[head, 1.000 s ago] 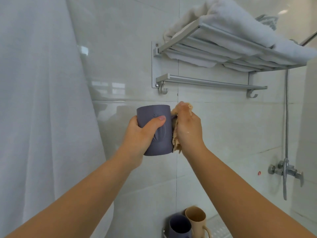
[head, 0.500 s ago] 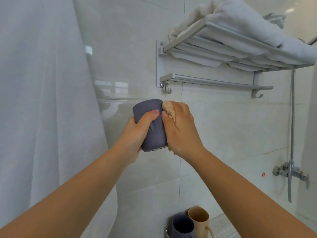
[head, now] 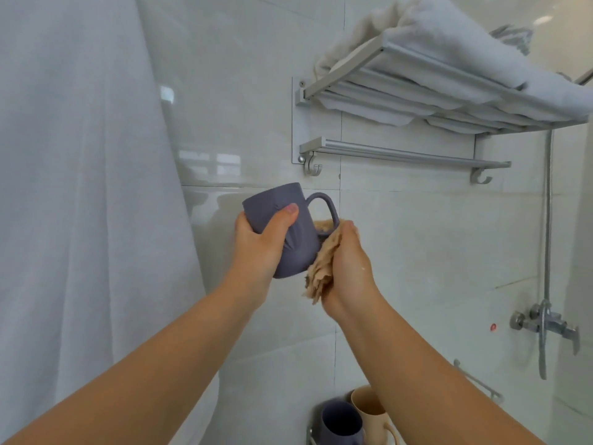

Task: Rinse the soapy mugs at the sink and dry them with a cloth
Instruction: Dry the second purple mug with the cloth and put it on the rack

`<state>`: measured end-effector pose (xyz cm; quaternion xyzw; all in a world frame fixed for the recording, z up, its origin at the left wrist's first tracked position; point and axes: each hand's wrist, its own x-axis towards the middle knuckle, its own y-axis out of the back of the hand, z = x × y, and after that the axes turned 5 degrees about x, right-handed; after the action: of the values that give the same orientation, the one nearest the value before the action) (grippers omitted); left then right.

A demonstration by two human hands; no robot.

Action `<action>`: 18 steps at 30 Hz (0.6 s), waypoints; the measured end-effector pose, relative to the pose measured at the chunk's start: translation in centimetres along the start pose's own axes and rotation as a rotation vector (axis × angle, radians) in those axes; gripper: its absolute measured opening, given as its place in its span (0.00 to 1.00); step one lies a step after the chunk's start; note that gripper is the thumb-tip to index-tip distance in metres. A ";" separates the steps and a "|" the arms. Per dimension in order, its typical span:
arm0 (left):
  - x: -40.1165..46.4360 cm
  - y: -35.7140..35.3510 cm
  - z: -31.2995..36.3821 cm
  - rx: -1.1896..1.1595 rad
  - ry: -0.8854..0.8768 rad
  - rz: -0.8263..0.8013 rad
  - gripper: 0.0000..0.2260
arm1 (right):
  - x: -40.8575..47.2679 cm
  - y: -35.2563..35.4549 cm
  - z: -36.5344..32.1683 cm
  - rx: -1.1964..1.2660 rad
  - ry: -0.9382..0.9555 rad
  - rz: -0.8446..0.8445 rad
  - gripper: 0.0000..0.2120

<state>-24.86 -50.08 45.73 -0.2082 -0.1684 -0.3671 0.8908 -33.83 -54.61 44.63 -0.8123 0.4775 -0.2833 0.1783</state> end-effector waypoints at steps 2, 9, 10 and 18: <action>0.2 0.0 -0.1 -0.011 -0.032 0.049 0.33 | -0.9 -0.5 0.3 -0.044 -0.053 -0.018 0.23; -0.4 -0.2 -0.7 -0.071 -0.100 0.047 0.30 | -2.0 -3.6 1.5 -0.547 0.398 0.010 0.19; -0.4 -0.1 -0.3 -0.065 -0.118 0.065 0.28 | -1.5 -3.3 1.5 -0.673 0.459 0.052 0.19; -0.6 -1.2 2.0 -0.098 -0.127 0.014 0.27 | -1.2 -2.0 -0.8 0.139 -0.131 -0.059 0.21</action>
<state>-26.43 -49.50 47.48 -0.2756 -0.2047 -0.3546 0.8697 -33.40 -52.61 46.04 -0.8286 0.4199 -0.2669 0.2566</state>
